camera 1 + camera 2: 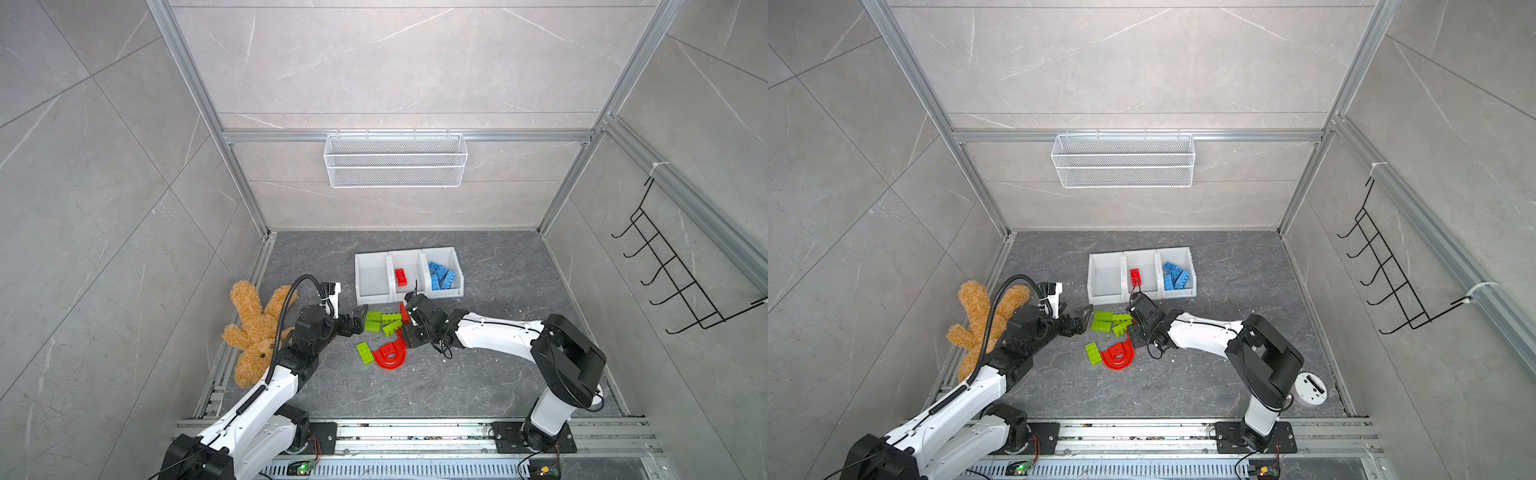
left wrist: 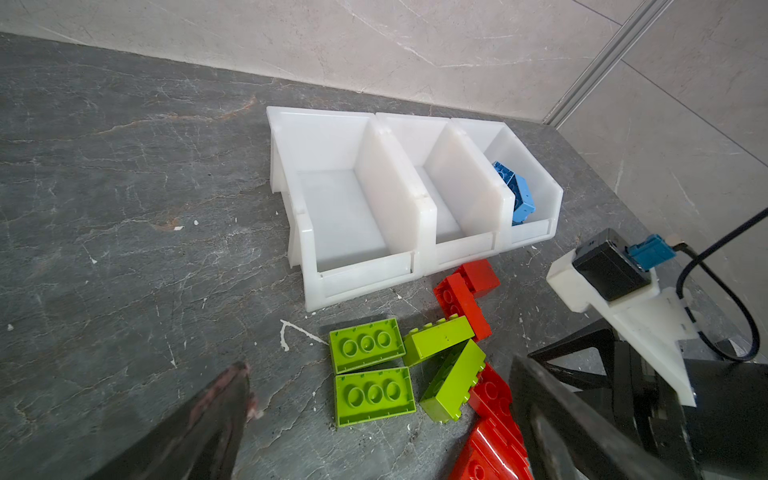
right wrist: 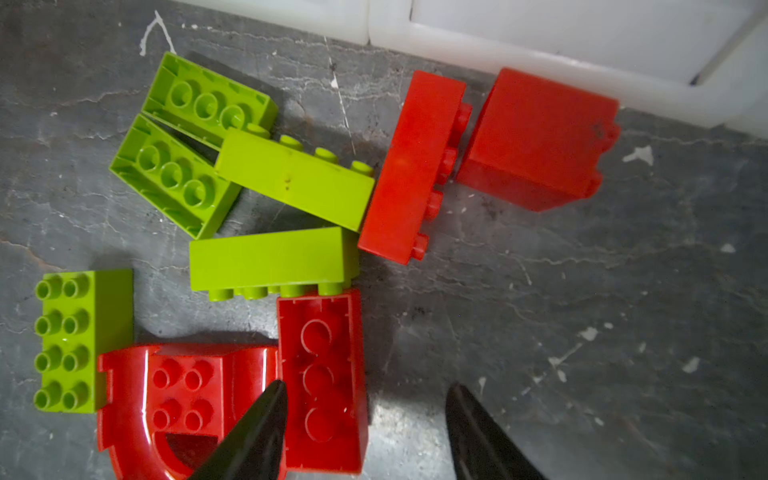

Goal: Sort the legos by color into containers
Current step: 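Lower the right gripper onto another red brick and grasp it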

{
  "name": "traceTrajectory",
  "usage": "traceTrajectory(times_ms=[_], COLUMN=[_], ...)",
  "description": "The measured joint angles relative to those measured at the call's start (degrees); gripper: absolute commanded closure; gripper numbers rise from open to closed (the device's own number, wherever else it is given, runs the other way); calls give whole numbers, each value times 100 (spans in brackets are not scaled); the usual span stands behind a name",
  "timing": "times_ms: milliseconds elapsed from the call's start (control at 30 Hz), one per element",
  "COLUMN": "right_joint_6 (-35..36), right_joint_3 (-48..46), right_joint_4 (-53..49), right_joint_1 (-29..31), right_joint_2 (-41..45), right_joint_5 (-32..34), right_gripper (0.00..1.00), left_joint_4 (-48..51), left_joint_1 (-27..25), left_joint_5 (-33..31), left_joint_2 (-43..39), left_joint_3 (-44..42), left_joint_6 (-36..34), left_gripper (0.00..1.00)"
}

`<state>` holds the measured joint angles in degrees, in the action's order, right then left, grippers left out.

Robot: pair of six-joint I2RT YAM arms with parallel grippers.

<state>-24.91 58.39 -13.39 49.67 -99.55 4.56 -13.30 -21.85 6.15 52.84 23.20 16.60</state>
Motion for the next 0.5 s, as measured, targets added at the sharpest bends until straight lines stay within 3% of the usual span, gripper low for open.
traceTrajectory(times_ms=[500], right_joint_6=[0], right_joint_3=[109], right_joint_4=[-46], right_joint_1=[267], right_joint_2=[-422], right_joint_5=[256], right_gripper=[41], left_joint_4=[0], left_joint_1=[0], left_joint_5=[2], left_joint_2=[-4], left_joint_3=[0], left_joint_6=[0], left_gripper=[0])
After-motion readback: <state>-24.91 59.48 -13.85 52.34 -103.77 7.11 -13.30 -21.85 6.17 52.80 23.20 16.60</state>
